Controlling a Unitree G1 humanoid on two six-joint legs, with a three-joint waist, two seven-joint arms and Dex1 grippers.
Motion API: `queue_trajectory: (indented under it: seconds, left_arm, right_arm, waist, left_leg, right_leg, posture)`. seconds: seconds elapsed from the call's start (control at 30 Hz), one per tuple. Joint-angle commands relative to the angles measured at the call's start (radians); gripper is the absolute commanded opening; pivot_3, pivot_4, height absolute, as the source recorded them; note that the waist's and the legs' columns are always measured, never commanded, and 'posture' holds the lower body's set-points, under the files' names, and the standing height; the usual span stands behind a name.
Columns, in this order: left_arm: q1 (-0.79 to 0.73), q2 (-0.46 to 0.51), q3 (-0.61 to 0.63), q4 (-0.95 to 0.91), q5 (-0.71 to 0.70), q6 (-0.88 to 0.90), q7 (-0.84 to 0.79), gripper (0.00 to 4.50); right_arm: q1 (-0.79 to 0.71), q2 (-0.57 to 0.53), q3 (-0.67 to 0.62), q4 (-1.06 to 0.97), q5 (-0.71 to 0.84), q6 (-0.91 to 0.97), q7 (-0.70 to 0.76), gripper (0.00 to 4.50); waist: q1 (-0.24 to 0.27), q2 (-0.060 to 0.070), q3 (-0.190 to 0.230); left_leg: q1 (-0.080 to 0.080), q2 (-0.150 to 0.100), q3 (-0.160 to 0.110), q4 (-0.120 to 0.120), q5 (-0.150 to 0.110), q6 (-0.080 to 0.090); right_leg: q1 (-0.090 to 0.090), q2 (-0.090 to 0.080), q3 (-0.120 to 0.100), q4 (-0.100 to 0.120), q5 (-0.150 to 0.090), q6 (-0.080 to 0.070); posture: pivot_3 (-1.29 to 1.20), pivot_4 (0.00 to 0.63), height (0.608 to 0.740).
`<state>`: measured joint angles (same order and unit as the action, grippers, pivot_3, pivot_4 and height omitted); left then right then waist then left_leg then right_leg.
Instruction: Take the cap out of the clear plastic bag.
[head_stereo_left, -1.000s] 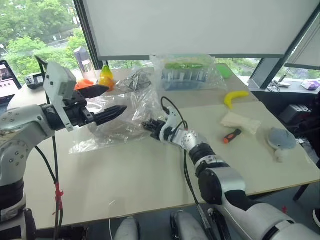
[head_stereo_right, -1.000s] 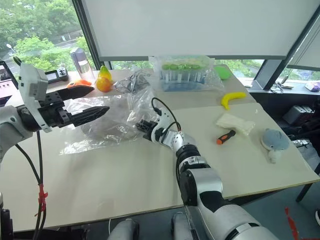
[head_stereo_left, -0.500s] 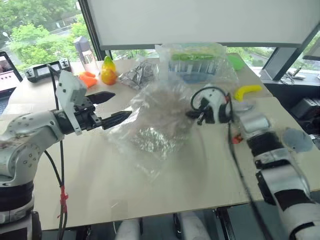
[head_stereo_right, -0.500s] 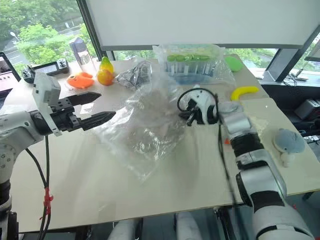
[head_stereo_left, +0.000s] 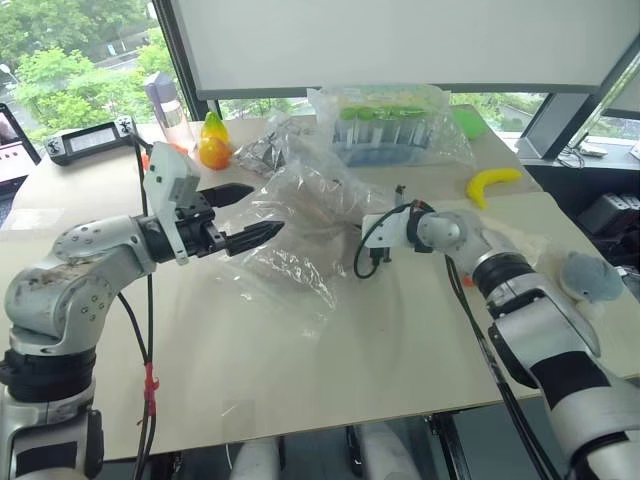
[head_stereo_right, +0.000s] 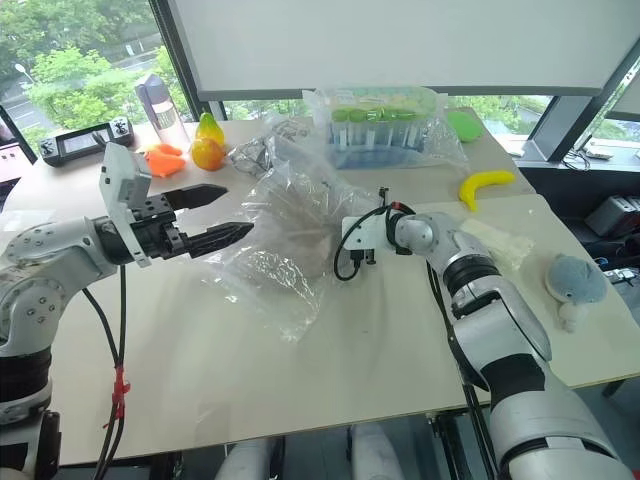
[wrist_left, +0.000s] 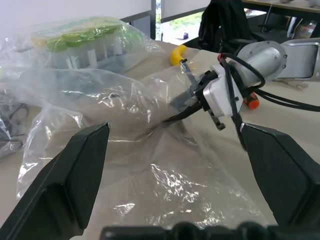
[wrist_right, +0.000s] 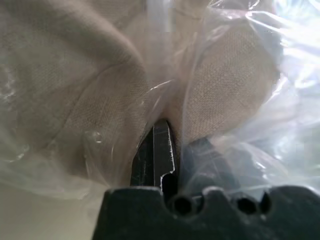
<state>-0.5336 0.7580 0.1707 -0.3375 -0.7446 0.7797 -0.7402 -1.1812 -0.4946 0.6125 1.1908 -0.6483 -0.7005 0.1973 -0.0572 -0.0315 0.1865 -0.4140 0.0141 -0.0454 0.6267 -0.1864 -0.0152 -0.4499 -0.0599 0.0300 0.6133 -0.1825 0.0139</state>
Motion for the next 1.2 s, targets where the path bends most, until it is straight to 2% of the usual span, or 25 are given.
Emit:
queue_trajectory:
  seconds: [0.03, 0.13, 0.27, 0.37, 0.47, 0.63, 0.83, 0.87, 1.03, 1.13, 1.2]
  left_arm:
    - [-0.029, -0.009, -0.006, -0.002, 0.008, -0.019, -0.006, 4.50]
    - [-0.047, -0.020, -0.025, 0.021, 0.019, -0.025, -0.015, 4.50]
    - [-0.081, -0.034, -0.053, 0.064, 0.043, -0.040, -0.038, 4.50]
    - [-0.116, -0.051, -0.083, 0.109, 0.069, -0.065, -0.065, 4.50]
    - [-0.144, -0.068, -0.102, 0.154, 0.092, -0.089, -0.086, 4.50]
    - [-0.183, -0.095, -0.132, 0.216, 0.126, -0.128, -0.126, 4.50]
    - [-0.225, -0.130, -0.153, 0.274, 0.160, -0.162, -0.159, 4.50]
    - [-0.226, -0.131, -0.151, 0.276, 0.164, -0.163, -0.164, 4.50]
    - [-0.204, -0.123, -0.135, 0.256, 0.167, -0.156, -0.170, 4.50]
    - [-0.181, -0.116, -0.127, 0.238, 0.168, -0.150, -0.167, 4.50]
    - [-0.168, -0.114, -0.119, 0.227, 0.166, -0.146, -0.161, 4.50]
  right_arm:
    - [-0.013, -0.057, 0.041, 0.049, -0.116, 0.022, -0.243, 1.71]
    - [0.003, -0.096, 0.006, 0.079, -0.103, 0.104, -0.277, 2.72]
    - [0.070, -0.138, -0.106, 0.077, 0.020, 0.167, -0.125, 4.02]
    - [0.206, -0.160, -0.285, -0.035, 0.262, 0.206, 0.133, 4.02]
    - [0.374, -0.173, -0.479, -0.340, 0.540, 0.411, 0.323, 4.02]
    - [0.557, -0.212, -0.671, -0.795, 0.724, 0.804, 0.365, 4.02]
    - [0.598, -0.255, -0.716, -0.918, 0.700, 0.963, 0.325, 4.02]
    - [0.590, -0.236, -0.749, -0.945, 0.746, 1.034, 0.316, 4.02]
    - [0.530, 0.006, -1.032, -1.177, 1.153, 1.697, 0.154, 4.02]
    - [0.517, 0.175, -1.177, -1.315, 1.332, 1.938, 0.039, 4.02]
    - [0.500, 0.314, -1.279, -1.384, 1.386, 2.061, -0.084, 4.02]
  waist:
    - [0.006, 0.000, 0.000]
    - [0.013, 0.000, 0.000]
    - [0.016, 0.000, 0.000]
    - [0.016, 0.000, 0.000]
    - [0.014, 0.000, 0.000]
    - [0.007, 0.000, 0.000]
    - [0.011, 0.000, 0.000]
    - [0.010, 0.000, 0.000]
    - [0.008, 0.000, 0.000]
    - [0.011, 0.000, 0.000]
    - [0.014, 0.000, 0.000]
  left_leg:
    - [0.000, 0.000, 0.000, 0.000, 0.000, 0.000]
    - [0.000, -0.001, 0.001, 0.000, 0.000, 0.000]
    - [0.000, -0.001, 0.001, 0.001, 0.000, 0.000]
    - [0.006, -0.001, 0.000, 0.001, 0.000, 0.000]
    - [0.010, -0.001, 0.001, 0.002, -0.001, 0.001]
    - [0.012, 0.000, 0.004, 0.003, -0.001, 0.001]
    - [0.014, 0.000, 0.009, 0.006, -0.001, 0.001]
    - [0.014, 0.000, 0.009, 0.007, -0.001, 0.001]
    - [0.013, 0.001, 0.012, 0.007, -0.001, 0.001]
    - [0.013, 0.001, 0.011, 0.007, -0.001, 0.001]
    - [0.013, 0.001, 0.011, 0.008, -0.001, 0.001]
  right_leg:
    - [0.000, 0.000, 0.000, 0.000, 0.000, 0.000]
    - [0.000, 0.000, 0.001, 0.000, 0.000, 0.000]
    - [0.002, 0.000, 0.001, -0.001, 0.001, 0.001]
    - [0.010, 0.000, 0.001, -0.004, 0.002, 0.002]
    - [0.014, 0.000, 0.001, -0.004, -0.002, 0.008]
    - [0.013, 0.000, 0.006, 0.000, -0.001, 0.009]
    - [0.013, 0.001, 0.009, 0.002, -0.001, 0.010]
    - [0.013, 0.001, 0.010, 0.002, 0.000, 0.011]
    - [0.012, 0.001, 0.013, 0.004, 0.001, 0.011]
    - [0.012, 0.002, 0.013, 0.005, 0.001, 0.011]
    - [0.011, 0.002, 0.013, 0.005, 0.001, 0.011]
  posture:
    - [0.00, 0.150, 0.740]
    - [0.00, 0.150, 0.740]
    - [0.00, 0.150, 0.740]
    - [0.00, 0.150, 0.740]
    - [0.00, 0.150, 0.740]
    - [0.00, 0.150, 0.740]
    - [0.00, 0.150, 0.740]
    - [0.00, 0.150, 0.740]
    - [0.00, 0.150, 0.740]
    - [0.00, 0.150, 0.740]
    - [0.00, 0.150, 0.740]
